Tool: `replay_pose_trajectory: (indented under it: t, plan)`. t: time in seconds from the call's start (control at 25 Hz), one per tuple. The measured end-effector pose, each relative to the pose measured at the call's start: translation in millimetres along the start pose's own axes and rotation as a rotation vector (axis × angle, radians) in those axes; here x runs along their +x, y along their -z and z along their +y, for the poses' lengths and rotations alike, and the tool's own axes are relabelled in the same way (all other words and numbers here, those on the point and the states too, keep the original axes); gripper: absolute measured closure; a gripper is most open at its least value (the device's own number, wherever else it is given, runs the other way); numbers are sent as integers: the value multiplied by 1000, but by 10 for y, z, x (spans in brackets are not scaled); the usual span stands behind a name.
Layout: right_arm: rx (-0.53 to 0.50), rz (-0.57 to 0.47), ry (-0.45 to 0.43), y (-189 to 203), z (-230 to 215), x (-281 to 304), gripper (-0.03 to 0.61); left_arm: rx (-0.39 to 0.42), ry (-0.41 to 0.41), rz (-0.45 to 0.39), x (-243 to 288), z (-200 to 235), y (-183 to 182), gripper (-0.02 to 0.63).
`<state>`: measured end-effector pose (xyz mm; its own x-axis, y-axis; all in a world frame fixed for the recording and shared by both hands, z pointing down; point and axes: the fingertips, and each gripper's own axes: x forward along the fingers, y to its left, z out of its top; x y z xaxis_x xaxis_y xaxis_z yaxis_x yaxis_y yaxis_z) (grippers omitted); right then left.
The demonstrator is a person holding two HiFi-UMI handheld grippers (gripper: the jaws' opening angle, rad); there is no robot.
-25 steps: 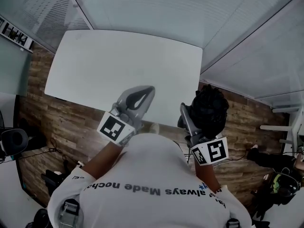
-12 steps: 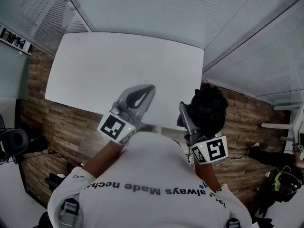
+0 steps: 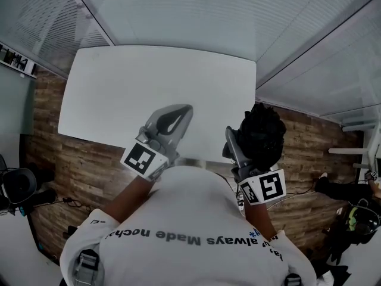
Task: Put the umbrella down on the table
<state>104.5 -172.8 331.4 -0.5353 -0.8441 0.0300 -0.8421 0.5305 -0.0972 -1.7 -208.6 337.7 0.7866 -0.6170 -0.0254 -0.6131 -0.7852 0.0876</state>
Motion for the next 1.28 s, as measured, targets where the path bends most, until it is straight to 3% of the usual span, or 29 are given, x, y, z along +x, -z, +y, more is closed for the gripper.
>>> replay_pose_trajectory:
  t: [0.68,1.28]
  plan:
    - [-14,74,15,353,-58,306,336,-18,-1,-23,-104,106,-60,611]
    - [-30,254,83,1340,-479,675,337,-14,-2,-20,-72,135,-54,611]
